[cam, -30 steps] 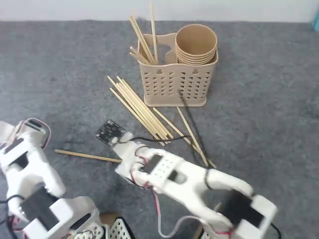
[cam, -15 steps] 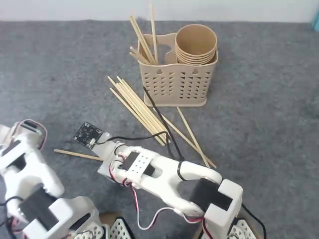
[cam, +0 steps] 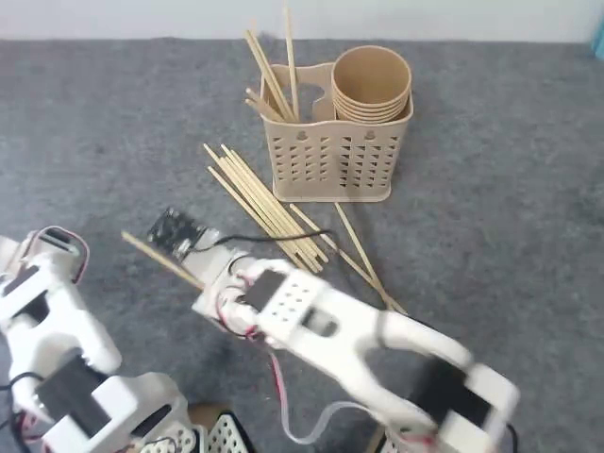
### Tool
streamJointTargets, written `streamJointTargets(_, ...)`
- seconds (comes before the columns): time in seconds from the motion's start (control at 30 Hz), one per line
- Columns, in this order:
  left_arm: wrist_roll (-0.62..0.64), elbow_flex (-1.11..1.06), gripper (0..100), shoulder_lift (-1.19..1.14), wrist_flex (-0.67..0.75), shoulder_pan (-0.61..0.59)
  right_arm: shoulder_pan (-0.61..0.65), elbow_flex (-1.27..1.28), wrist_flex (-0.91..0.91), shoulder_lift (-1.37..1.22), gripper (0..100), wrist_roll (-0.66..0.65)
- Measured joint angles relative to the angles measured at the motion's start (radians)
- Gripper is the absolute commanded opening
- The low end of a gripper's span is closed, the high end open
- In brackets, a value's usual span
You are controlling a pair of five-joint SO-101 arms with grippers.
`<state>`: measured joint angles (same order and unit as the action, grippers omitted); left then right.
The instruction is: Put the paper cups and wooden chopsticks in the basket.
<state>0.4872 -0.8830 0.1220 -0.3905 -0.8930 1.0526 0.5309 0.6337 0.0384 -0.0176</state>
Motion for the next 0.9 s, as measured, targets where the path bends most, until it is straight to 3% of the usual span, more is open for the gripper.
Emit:
streamJointTargets(0.23,0.002,0.000,20,0.000,0.000,0.006,-0.075,0.219,0.009,0.520,0.8,-0.003)
streamJointTargets(0.37,-0.002,-0.008,20,0.000,0.000,0.052,-0.138,0.370,-0.101,0.806,0.8,-0.003)
streamJointTargets(0.57,-0.002,-0.009,20,0.000,0.000,0.072,-0.249,0.594,-0.456,1.063,0.8,-0.003)
streamJointTargets(0.9,-0.002,-0.011,20,0.000,0.000,0.074,-0.390,0.755,-1.123,1.037,0.8,-0.003)
